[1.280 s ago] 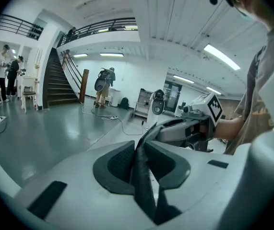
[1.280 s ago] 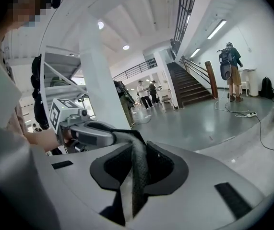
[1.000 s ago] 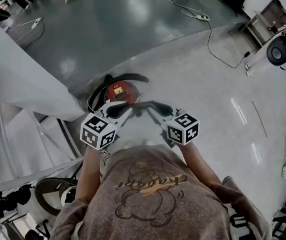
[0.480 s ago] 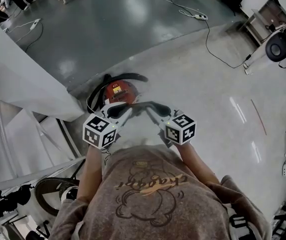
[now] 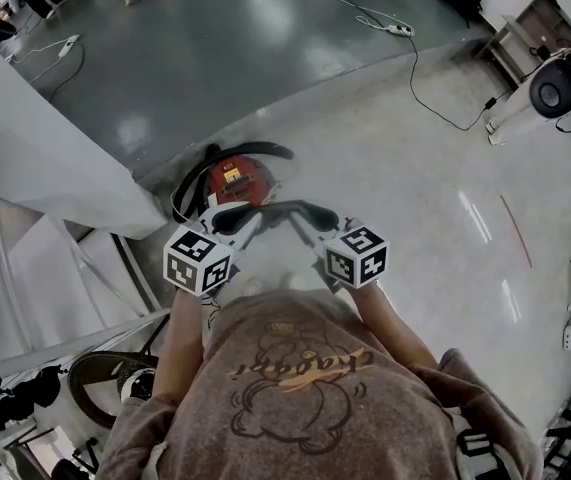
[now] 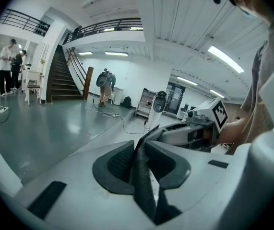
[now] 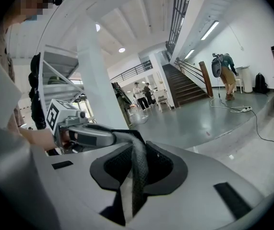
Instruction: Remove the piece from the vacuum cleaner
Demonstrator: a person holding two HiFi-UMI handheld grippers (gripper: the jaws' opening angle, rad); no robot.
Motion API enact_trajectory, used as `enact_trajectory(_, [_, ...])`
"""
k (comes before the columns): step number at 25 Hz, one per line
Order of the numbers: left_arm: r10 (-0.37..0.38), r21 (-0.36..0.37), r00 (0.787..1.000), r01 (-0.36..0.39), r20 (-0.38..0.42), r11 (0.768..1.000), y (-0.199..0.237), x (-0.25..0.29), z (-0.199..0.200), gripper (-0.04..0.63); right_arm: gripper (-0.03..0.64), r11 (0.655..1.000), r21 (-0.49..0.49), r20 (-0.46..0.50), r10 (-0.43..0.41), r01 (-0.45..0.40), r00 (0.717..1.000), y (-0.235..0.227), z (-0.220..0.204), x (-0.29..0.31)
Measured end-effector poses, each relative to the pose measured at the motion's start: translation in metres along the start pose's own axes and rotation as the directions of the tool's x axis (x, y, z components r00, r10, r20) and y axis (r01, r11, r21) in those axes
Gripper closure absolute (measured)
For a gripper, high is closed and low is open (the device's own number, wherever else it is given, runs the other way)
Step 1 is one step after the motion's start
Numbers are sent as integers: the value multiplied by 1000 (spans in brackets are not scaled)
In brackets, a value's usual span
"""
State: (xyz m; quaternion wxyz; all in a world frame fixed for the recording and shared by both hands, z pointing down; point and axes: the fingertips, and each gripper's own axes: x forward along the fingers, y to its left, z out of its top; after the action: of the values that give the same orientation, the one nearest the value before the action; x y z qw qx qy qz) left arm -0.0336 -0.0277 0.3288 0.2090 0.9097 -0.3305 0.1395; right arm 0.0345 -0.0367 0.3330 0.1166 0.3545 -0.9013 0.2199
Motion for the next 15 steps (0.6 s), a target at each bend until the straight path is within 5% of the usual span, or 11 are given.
enact_trajectory(15, [17,-18,1000,-17,-6,1000,-1,5,0,526,552,1000,17,-10,7,-7,1000,-5,-2,-1])
